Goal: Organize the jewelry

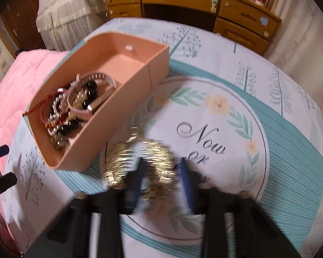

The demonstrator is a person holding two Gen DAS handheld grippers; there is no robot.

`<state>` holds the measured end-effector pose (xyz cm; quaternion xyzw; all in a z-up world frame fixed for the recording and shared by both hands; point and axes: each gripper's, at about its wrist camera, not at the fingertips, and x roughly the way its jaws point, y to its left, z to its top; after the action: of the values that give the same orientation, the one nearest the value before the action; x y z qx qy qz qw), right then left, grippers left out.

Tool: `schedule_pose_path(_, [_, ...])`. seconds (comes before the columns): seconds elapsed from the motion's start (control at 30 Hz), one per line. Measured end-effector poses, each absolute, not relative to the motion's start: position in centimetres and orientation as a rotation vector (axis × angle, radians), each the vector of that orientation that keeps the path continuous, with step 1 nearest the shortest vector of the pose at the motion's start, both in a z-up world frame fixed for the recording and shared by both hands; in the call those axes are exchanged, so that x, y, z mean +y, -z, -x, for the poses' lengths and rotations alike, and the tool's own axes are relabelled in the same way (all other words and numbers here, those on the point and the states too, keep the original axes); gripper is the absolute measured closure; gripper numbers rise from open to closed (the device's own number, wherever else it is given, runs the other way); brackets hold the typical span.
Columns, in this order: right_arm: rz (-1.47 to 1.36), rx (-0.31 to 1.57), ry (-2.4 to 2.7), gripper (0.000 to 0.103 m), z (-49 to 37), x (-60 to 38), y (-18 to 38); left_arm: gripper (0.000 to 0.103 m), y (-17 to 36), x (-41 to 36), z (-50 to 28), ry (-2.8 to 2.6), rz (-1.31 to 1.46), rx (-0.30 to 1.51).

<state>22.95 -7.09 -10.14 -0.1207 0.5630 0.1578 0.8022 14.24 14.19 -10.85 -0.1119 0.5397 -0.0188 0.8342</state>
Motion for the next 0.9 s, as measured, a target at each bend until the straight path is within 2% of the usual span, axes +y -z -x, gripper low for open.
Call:
schedule_pose_path(0.3, [0.219,1.159,-0.354,0.079,-22.7,-7.3,8.3,0.007,10.9,14.3,-14.2,0.041,0.238,1.145])
schedule_pose_path(0.63, [0.203,1.009,-0.414,0.078,-22.2,-5.4,1.7,0.007,10.8,14.4,-13.9,0.039,0.241,1.138])
schedule_pose_path(0.8, [0.129,0.927,-0.488,0.082,-22.1,-3.1,-0.8,0.007,10.5,14.1,-13.9,0.039,0.232,1.132])
schedule_pose_path(0.83, [0.105,0.92,-0.512,0.081,-22.2,-2.6,-1.0,0.007,10.4,14.0,-13.8,0.039,0.227,1.129])
schedule_pose_path(0.9, [0.059,0.944,-0.552,0.071,-22.3,-1.9,-1.0,0.007,10.0,13.7,-13.6,0.042,0.215,1.122])
